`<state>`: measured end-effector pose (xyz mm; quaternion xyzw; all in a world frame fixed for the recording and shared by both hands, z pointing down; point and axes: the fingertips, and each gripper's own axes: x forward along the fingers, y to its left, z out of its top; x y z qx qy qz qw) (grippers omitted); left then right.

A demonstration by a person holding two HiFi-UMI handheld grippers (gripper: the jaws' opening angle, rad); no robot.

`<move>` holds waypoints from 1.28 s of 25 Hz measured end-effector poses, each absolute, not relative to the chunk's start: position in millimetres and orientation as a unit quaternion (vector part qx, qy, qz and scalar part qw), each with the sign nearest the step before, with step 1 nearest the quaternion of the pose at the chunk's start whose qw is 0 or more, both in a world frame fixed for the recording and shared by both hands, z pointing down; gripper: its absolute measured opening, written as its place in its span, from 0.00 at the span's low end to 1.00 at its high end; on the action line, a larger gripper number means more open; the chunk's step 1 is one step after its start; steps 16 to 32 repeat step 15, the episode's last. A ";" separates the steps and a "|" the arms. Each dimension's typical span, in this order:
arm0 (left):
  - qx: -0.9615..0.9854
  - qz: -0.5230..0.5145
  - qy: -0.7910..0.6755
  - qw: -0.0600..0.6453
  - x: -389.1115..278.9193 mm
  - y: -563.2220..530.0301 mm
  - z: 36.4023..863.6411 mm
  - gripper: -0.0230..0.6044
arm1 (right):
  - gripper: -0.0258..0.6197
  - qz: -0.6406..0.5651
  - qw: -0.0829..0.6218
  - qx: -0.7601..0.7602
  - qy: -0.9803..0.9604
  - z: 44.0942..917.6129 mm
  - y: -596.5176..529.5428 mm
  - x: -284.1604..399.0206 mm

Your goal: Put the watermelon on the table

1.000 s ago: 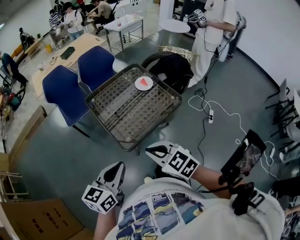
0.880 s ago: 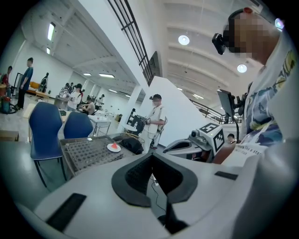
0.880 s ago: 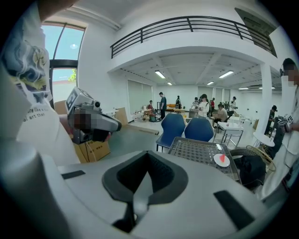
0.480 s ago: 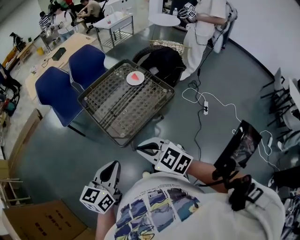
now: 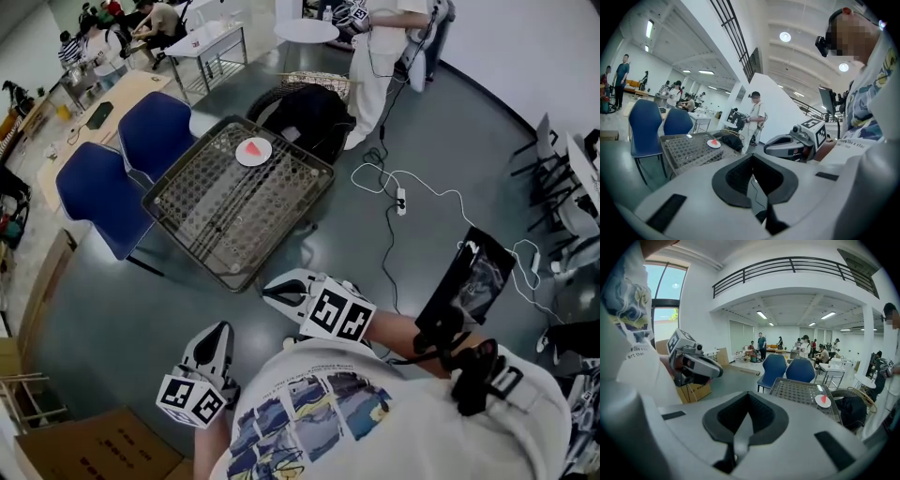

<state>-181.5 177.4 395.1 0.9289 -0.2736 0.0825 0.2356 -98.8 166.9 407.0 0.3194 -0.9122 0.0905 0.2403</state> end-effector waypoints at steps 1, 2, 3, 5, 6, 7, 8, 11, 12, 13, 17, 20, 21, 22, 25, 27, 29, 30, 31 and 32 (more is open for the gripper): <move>0.929 0.083 -0.274 0.235 -181.0 177.3 395.7 0.05 | 0.05 0.090 0.241 0.320 -0.912 407.3 166.7 -97.8; 0.929 0.083 -0.274 0.236 -180.8 177.6 396.2 0.05 | 0.05 0.090 0.241 0.321 -0.912 407.6 166.9 -97.0; 0.929 0.083 -0.274 0.236 -180.7 178.2 397.0 0.05 | 0.05 0.089 0.242 0.321 -0.911 408.0 167.3 -96.6; 0.928 0.084 -0.273 0.237 -180.5 179.2 398.6 0.05 | 0.05 0.089 0.243 0.322 -0.911 409.1 167.7 -95.9; 0.928 0.085 -0.273 0.238 -180.2 179.3 399.2 0.05 | 0.05 0.089 0.244 0.322 -0.910 409.5 167.5 -95.4; 0.928 0.085 -0.272 0.238 -179.7 179.1 399.6 0.05 | 0.05 0.090 0.245 0.322 -0.910 409.9 167.2 -94.9; 0.928 0.085 -0.272 0.239 -179.2 178.7 399.7 0.05 | 0.05 0.090 0.246 0.322 -0.910 410.2 166.7 -94.3; 0.928 0.083 -0.272 0.240 -175.9 176.2 398.6 0.05 | 0.05 0.090 0.248 0.322 -0.909 411.2 163.8 -90.5; 0.928 0.083 -0.272 0.240 -174.5 174.8 398.0 0.05 | 0.05 0.090 0.249 0.323 -0.909 411.2 162.1 -89.0; 0.928 0.083 -0.272 0.240 -173.3 173.5 397.5 0.05 | 0.05 0.090 0.249 0.323 -0.909 411.0 160.5 -87.9; 0.928 0.085 -0.272 0.241 -170.9 171.2 397.0 0.05 | 0.05 0.090 0.249 0.323 -0.909 410.3 157.6 -86.2; 0.928 0.085 -0.272 0.241 -170.9 171.2 397.0 0.05 | 0.05 0.090 0.249 0.323 -0.909 410.3 157.6 -86.2; 0.928 0.085 -0.272 0.241 -170.9 171.2 397.0 0.05 | 0.05 0.090 0.249 0.323 -0.909 410.3 157.6 -86.2; 0.928 0.085 -0.272 0.241 -170.9 171.2 397.0 0.05 | 0.05 0.090 0.249 0.323 -0.909 410.3 157.6 -86.2; 0.928 0.085 -0.272 0.241 -170.9 171.2 397.0 0.05 | 0.05 0.090 0.249 0.323 -0.909 410.3 157.6 -86.2; 0.928 0.085 -0.272 0.241 -170.9 171.2 397.0 0.05 | 0.05 0.090 0.249 0.323 -0.909 410.3 157.6 -86.2; 0.928 0.085 -0.272 0.241 -170.9 171.2 397.0 0.05 | 0.05 0.090 0.249 0.323 -0.909 410.3 157.6 -86.2; 0.928 0.085 -0.272 0.241 -170.9 171.2 397.0 0.05 | 0.05 0.090 0.249 0.323 -0.909 410.3 157.6 -86.2; 0.928 0.085 -0.272 0.241 -170.9 171.2 397.0 0.05 | 0.05 0.090 0.249 0.323 -0.909 410.3 157.6 -86.2; 0.928 0.085 -0.272 0.241 -170.9 171.2 397.0 0.05 | 0.05 0.090 0.249 0.323 -0.909 410.3 157.6 -86.2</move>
